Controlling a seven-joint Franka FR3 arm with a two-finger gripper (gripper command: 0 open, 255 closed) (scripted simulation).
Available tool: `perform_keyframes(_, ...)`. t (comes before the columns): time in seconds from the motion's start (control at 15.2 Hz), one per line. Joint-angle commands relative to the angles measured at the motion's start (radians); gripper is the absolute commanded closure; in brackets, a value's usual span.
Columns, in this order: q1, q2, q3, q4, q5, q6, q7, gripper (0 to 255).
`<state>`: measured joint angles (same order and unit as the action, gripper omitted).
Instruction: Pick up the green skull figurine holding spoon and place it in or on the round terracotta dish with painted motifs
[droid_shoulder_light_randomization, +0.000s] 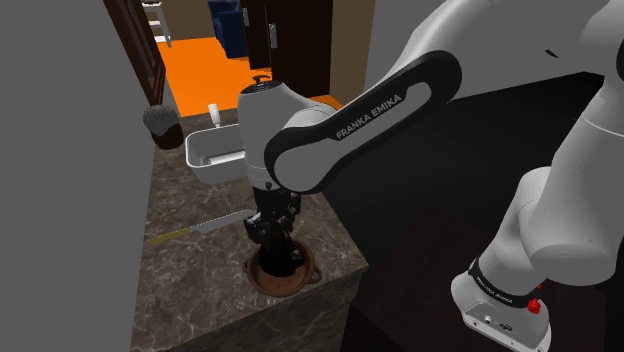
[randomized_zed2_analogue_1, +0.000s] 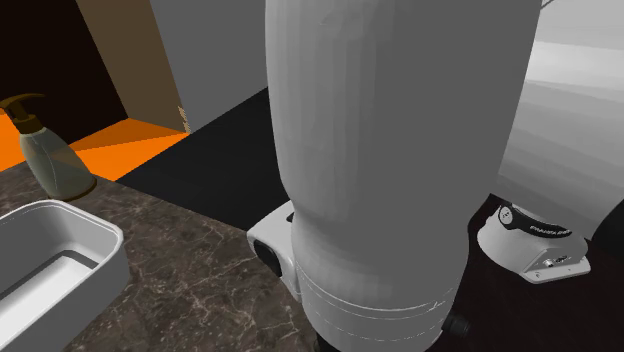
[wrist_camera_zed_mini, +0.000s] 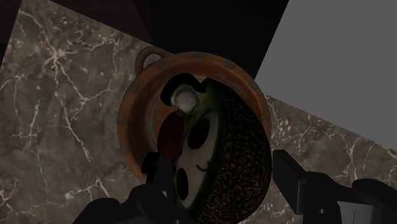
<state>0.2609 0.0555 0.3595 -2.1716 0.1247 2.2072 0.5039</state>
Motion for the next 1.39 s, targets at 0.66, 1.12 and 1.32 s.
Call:
perform_keyframes(0.66,-0.006,-0.034,-0.004,0.034,0.008,-0.065,-0.007,0)
perform_keyframes(1.12,-0.01,-0.059,-0.008,0.068,0.014,-0.124,-0.012,0)
perform_keyframes(1.32,-0.01,-0.059,-0.008,0.068,0.014,-0.124,-0.012,0)
